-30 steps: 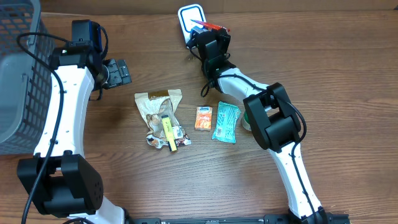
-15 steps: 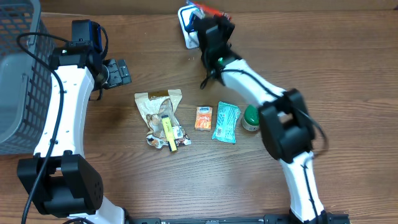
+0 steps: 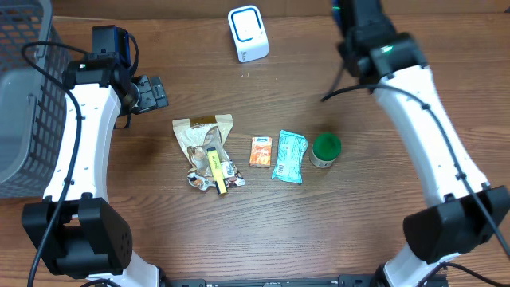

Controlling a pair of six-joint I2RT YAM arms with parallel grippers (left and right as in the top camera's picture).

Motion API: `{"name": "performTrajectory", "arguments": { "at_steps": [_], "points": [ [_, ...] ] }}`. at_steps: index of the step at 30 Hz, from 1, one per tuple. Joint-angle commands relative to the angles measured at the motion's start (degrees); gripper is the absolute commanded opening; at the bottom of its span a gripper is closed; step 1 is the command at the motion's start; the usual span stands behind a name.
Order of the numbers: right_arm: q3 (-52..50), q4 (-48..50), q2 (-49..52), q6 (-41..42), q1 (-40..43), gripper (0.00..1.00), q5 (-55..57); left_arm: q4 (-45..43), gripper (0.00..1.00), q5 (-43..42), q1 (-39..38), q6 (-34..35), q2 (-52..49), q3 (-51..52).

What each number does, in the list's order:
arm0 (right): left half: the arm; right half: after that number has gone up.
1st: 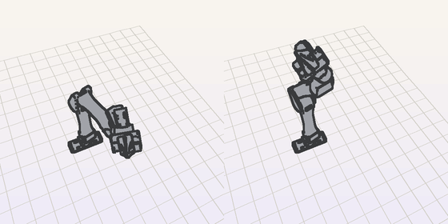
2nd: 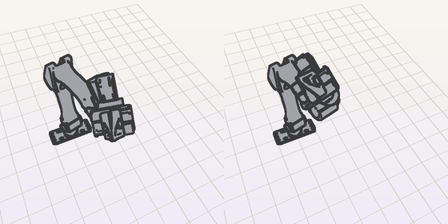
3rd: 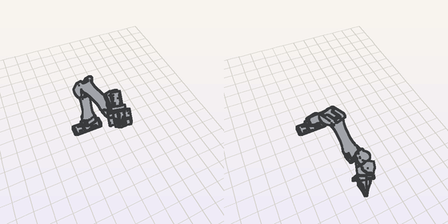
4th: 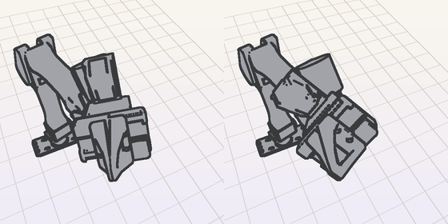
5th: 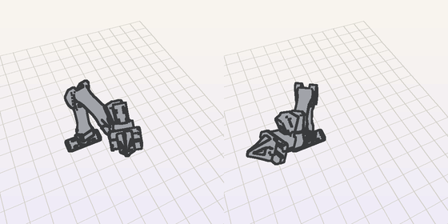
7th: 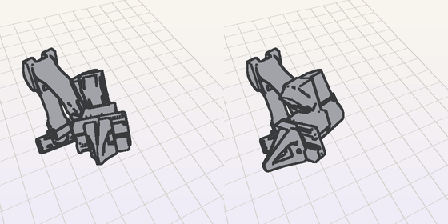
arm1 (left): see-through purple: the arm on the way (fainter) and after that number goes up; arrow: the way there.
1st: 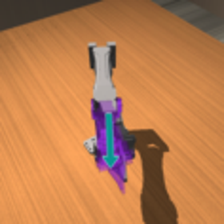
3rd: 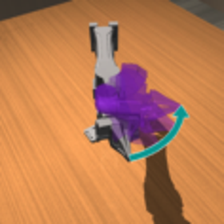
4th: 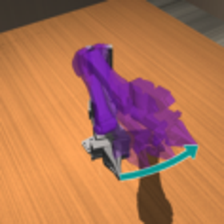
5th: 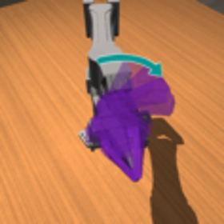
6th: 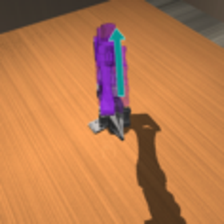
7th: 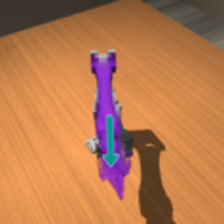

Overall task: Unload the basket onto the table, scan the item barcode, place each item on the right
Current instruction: 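Carry the markers to the table's right side and release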

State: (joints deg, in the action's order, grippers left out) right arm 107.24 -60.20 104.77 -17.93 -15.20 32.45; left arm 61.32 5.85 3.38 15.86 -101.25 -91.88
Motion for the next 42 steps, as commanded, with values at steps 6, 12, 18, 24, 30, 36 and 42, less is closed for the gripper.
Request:
{"name": "performTrajectory", "arguments": {
  "at_steps": [6, 12, 18, 24, 30, 36, 42],
  "points": [
    [-2.7, -17.3, 2.0, 8.1, 15.5, 0.03, -29.6, 0.0, 1.00, 0.3, -0.4, -1.3, 0.9, -0.9],
    [-13.0, -14.6, 2.0, 8.1, 22.7, 0.04, -31.7, -0.1, 1.00, 0.3, -0.4, -1.3, 0.9, -0.9],
    [-26.2, -3.3, 2.0, 8.1, 25.5, 0.13, -31.7, 0.0, 1.00, 0.3, -0.4, -1.3, 0.9, -0.9],
    [-35.9, 7.9, 2.0, 8.1, 25.9, 0.25, -29.0, 0.0, 1.00, 0.3, -0.5, -1.3, 0.9, -0.9],
    [-36.0, 10.7, 2.0, 9.2, 25.8, 0.52, -28.1, -0.1, 1.00, 0.3, -0.4, -1.3, 0.9, -0.9],
    [-21.9, -1.2, 2.0, 15.9, 24.4, 0.53, -34.3, 0.0, 1.00, 0.3, -0.4, -1.3, 0.9, -0.9],
    [-14.9, -9.2, 2.0, 20.5, 22.1, 0.54, -51.9, 0.0, 1.00, 0.3, -0.4, -1.3, 0.9, -0.9]
  ]
}}
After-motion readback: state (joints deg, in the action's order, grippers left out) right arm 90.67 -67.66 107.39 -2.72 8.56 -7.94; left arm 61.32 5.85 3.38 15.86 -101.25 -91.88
